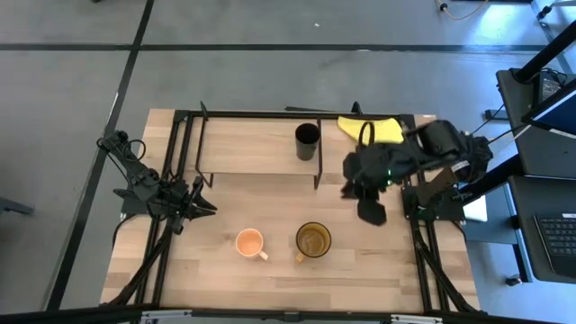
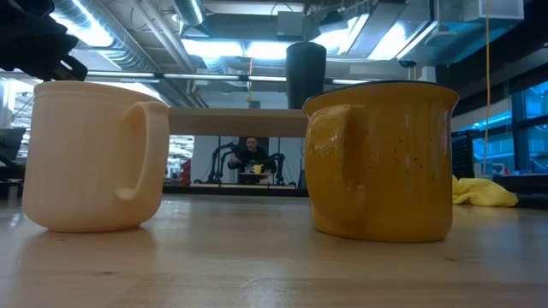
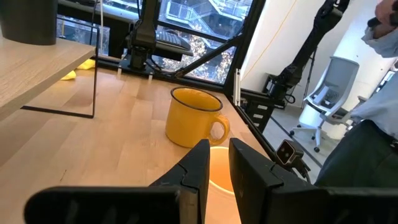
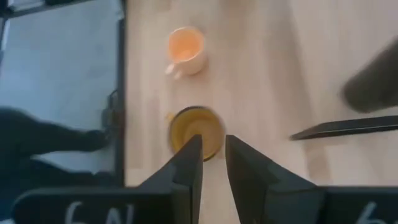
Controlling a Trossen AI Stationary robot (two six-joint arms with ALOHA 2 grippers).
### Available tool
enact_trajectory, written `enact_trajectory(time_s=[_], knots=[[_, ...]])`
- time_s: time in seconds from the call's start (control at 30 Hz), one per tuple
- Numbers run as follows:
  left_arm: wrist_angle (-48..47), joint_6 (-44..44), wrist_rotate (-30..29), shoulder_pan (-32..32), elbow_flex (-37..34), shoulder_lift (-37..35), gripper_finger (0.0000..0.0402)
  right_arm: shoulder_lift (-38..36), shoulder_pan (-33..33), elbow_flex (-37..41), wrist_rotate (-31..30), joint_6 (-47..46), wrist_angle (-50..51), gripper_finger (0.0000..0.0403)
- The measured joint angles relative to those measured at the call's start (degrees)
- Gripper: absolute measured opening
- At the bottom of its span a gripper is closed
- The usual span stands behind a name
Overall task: Stack small to large cups/mugs on shelf
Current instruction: Put the yellow mug on the shelf
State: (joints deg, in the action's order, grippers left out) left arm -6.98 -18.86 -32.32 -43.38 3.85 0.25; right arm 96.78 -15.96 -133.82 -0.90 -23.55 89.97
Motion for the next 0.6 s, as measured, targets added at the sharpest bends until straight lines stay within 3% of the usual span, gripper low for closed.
enact_trajectory(time_s=[0.37, 0.6], knots=[[0.0, 0.0, 0.0, 0.0, 0.0, 0.0, 0.0055, 3.0, -7.3, 1.0, 2.3, -13.6, 0.0, 0.0071], [0.0, 0.0, 0.0, 0.0, 0.0, 0.0, 0.0055, 3.1, -8.4, 15.1, 5.9, -24.1, 0.0, 0.0072]])
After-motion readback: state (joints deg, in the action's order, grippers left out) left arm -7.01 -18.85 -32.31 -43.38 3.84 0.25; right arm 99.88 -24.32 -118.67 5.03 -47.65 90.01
